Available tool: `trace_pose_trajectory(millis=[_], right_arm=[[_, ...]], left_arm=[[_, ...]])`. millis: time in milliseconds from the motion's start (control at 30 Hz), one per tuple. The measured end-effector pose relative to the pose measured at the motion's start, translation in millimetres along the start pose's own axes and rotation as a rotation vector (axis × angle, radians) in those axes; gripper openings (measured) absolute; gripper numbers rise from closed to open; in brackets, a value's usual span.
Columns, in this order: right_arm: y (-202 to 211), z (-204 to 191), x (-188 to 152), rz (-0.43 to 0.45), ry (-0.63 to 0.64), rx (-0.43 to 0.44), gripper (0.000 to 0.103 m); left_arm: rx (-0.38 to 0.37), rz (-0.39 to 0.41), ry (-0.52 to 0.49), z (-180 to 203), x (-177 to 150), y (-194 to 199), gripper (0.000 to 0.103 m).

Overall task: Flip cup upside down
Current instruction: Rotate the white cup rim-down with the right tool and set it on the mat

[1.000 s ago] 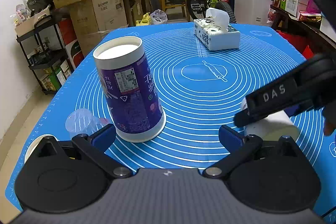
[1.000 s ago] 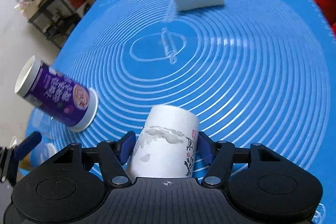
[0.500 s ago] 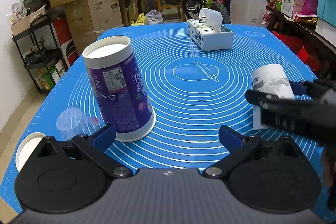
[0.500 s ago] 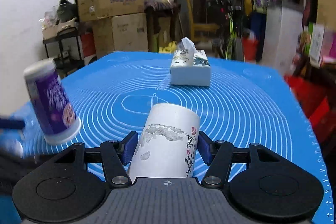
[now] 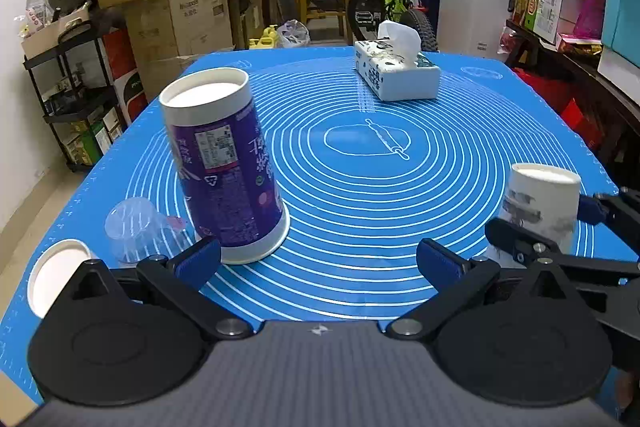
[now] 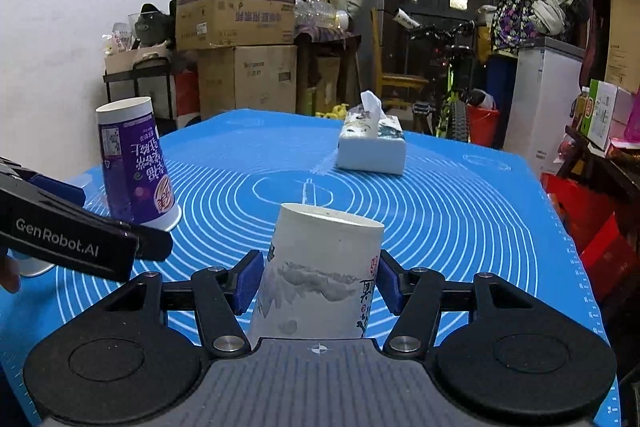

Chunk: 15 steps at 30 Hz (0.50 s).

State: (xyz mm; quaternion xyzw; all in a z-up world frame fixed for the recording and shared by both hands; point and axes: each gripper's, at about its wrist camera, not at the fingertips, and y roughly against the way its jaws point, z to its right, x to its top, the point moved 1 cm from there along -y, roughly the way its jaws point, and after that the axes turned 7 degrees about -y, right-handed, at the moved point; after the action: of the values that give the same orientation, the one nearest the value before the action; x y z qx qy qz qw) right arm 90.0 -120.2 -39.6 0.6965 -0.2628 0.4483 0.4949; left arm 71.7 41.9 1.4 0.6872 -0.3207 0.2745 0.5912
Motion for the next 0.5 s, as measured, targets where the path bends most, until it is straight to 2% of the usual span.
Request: trace_pose_trajectory(millis=[133, 267, 333, 500], right_arm=[[2.1, 0.0, -5.2, -0.03, -0.022, 0.013, 0.064], [9.8, 0.6, -5.6, -0.027, -0.024, 0.033, 0.074], [17.7, 1.9, -3.5, -0.014, -0.025, 0.036, 0.084], [47.1, 7.0, 0.0, 0.032, -0.019, 0.02, 0.091]], left_arm=[[0.009, -0.004, 0.001, -1.5, -1.7, 2.0, 0.102], [0.013, -0.001, 0.006, -3.2, -2.0, 5.7, 0.102], [0.012, 0.004, 0.012, -3.5, -1.8, 9.6, 0.102], [0.004, 0.024, 0.023, 0.5, -0.7, 27.1, 0.102]])
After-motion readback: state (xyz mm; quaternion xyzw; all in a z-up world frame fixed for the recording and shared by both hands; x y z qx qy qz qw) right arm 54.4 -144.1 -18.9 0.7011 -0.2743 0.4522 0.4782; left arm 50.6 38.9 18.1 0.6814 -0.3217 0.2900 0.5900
